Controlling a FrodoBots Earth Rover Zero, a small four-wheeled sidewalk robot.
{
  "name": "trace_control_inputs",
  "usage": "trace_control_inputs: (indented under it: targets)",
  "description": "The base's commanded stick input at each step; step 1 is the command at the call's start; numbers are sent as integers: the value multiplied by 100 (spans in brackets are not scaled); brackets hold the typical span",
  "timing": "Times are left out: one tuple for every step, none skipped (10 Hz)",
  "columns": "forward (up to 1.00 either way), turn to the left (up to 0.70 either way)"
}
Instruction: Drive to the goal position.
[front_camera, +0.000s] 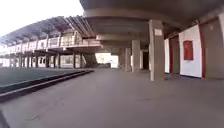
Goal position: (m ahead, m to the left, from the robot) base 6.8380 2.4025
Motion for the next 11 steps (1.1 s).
trace_control_inputs:
  targets:
    - [70,0]
    - [70,0]
    - [70,0]
    - [70,0]
    - [70,0]
    - [70,0]
    - [70,0]
    - [70,0]
    - [70,0]
    - [70,0]
    - [70,0]
